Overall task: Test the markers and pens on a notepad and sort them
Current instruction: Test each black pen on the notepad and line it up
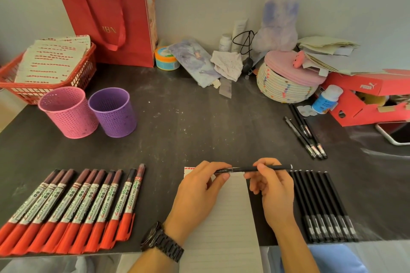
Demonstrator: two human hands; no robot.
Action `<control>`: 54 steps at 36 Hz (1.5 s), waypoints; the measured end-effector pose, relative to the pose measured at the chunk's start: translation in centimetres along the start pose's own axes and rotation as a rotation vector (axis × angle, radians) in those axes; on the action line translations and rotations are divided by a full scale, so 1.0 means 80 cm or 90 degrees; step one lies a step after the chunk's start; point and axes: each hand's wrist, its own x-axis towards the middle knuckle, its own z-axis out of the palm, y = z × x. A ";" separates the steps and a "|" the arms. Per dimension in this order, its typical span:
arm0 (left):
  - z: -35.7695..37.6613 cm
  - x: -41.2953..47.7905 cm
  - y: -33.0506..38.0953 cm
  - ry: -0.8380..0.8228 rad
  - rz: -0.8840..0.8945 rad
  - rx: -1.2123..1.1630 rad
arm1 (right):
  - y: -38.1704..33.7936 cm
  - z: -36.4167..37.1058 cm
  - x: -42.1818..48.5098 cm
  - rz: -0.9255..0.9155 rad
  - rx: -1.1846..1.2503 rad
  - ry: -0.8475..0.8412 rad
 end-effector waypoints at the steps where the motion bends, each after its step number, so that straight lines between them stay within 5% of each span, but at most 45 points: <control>1: 0.000 0.000 0.000 0.002 0.002 -0.001 | 0.000 0.000 0.000 0.000 0.000 0.002; 34: -0.011 -0.001 0.012 -0.019 0.045 -0.058 | -0.006 0.012 -0.006 -0.022 -0.152 -0.109; 44: 0.005 0.000 -0.005 -0.035 -0.018 0.080 | -0.036 -0.021 -0.011 0.075 -0.098 0.021; 54: 0.002 -0.001 0.006 -0.046 0.008 0.101 | -0.099 -0.226 0.017 0.166 -0.500 0.108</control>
